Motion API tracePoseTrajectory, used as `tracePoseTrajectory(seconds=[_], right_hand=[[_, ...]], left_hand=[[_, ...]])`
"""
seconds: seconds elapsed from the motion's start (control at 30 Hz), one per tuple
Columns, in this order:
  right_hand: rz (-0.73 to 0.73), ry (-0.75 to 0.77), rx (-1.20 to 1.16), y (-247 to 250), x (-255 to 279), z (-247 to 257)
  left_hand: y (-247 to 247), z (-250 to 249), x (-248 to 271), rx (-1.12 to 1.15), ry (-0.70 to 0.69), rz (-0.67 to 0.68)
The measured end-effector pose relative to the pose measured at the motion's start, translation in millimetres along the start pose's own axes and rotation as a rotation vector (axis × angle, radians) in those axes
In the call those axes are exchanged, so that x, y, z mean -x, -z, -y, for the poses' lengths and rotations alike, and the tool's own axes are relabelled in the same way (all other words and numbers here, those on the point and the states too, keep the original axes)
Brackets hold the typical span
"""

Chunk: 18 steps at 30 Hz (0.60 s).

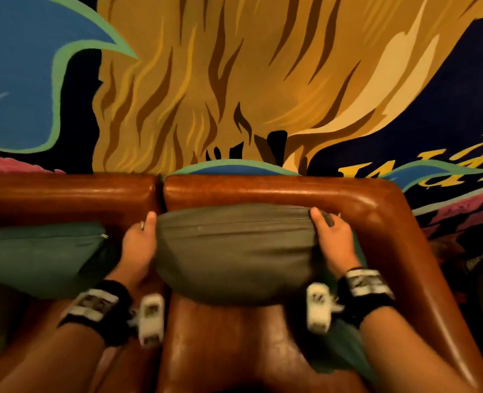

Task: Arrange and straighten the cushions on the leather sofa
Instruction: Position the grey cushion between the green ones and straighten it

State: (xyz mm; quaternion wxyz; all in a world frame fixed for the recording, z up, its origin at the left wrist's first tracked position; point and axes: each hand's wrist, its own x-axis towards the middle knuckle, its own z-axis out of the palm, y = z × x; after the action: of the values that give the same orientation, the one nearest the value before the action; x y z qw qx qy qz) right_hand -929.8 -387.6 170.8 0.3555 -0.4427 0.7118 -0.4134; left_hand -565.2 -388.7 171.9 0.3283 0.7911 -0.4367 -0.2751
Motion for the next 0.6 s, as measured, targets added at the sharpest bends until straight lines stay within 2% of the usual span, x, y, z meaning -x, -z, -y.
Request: tracePoseTrajectory(seconds=[0.07, 0.1, 0.13, 0.2, 0.23, 0.3, 0.37, 0.4, 0.47, 0.53, 0.57, 0.6], right_hand=[[-0.068, -0.083, -0.007, 9, -10, -17], [-0.034, -0.121, -0.025, 1, -9, -21], [0.01, -0.125, -0.033, -6, -5, -19], [0.112, -0.098, -0.119, -8, 2, -12], [0.166, -0.129, -0.261, -1, 5, -12], [0.27, -0.272, -0.585, 13, 3, -24], [0.315, -0.4, -0.471, 7, 0, -37], [0.332, -0.377, -0.325, 1, -1, -35], [0.405, -0.327, -0.126, -8, -6, -29], [0.462, -0.301, -0.295, 2, -18, -24], [0.492, -0.264, -0.381, 13, -20, -25], [0.493, -0.319, -0.469, 22, -25, -27]], left_hand=[[12, 8, -18, 0.041, 0.044, -0.131], [8, 8, -21, 0.075, 0.047, -0.145], [3, 5, -21, 0.133, 0.047, -0.122], [5, 4, -21, 0.318, 0.014, 0.03], [14, 8, -22, 0.492, 0.047, 0.118], [30, 31, -26, 0.81, 0.178, 0.186], [20, 47, -17, 0.789, 0.319, 0.217], [11, 46, -11, 0.71, 0.345, 0.23], [4, 42, -6, 0.526, 0.282, 0.27], [13, 44, -10, 0.528, 0.261, 0.362], [22, 50, -13, 0.582, 0.259, 0.37], [29, 57, -19, 0.591, 0.266, 0.341]])
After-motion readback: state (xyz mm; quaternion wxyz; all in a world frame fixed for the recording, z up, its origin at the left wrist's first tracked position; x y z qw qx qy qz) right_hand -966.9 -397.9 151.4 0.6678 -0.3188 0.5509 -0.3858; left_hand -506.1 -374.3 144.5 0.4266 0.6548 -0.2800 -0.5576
